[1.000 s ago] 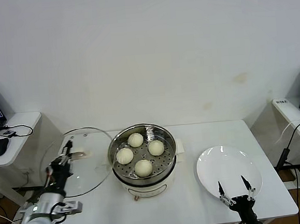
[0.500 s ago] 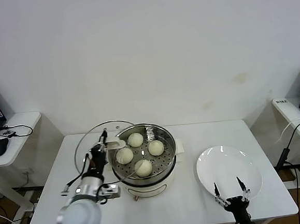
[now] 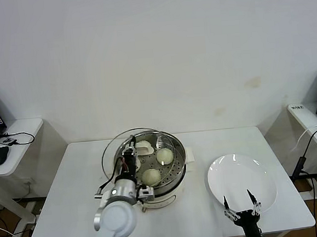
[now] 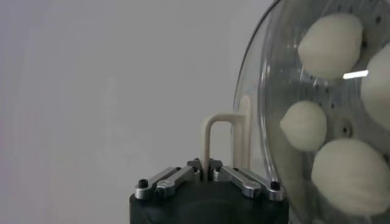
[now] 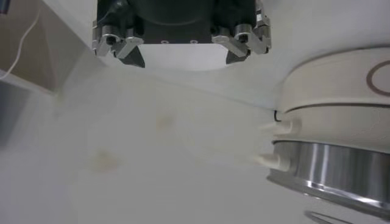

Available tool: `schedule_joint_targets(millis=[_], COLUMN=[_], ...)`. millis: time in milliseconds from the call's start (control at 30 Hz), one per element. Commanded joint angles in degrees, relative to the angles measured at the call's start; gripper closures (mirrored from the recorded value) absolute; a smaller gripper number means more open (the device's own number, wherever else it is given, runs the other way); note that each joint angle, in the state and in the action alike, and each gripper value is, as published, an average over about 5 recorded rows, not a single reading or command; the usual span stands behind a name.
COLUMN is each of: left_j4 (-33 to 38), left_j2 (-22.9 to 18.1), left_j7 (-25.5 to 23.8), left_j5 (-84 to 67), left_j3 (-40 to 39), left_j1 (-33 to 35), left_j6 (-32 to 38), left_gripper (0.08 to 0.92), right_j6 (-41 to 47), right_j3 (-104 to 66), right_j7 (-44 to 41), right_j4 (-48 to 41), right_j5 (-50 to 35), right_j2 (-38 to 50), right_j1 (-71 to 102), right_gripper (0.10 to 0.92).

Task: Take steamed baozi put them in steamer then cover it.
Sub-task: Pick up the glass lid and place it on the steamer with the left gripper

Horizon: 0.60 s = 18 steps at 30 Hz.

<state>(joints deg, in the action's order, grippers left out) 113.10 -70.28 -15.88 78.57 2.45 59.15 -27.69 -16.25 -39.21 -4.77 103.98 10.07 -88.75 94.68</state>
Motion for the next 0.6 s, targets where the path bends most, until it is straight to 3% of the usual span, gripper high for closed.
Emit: schedule_joint_targets(millis=[33,600], left_j4=[-5.2,-7.6], left_j2=[-5.1,-5.9], left_j7=[-2.2,-1.6], left_j5=[3.2,2.8], left_j3=[-3.7,-3.7], left_j1=[-4.2,-4.2], left_j6=[-1.2,-0.8], left_gripper=[0.852,0.852], right_j6=[-0.5,-0.7], right_j3=[0.2,0.7], right_j7=[0.2,0.2], right_j4=[-0.4,-0.1], right_j5=[1.0,1.0], right_j2=[-0.4,0.1], right_j1=[0.1,0.6], right_gripper=[0.203,0.203])
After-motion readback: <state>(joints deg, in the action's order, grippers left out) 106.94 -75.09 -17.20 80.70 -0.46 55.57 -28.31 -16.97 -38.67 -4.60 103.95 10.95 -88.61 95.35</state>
